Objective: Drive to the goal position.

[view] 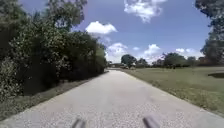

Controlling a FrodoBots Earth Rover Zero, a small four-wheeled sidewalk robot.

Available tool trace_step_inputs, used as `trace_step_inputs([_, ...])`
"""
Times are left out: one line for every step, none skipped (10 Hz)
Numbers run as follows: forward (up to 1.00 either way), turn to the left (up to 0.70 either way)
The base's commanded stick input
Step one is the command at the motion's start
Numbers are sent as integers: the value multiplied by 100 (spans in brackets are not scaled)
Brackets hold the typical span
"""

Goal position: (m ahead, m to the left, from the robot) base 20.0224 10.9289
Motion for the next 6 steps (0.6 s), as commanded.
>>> trace_step_inputs([50, 0])
trace_step_inputs([50, 0])
trace_step_inputs([50, 0])
trace_step_inputs([50, 0])
trace_step_inputs([50, 0])
trace_step_inputs([50, 0])
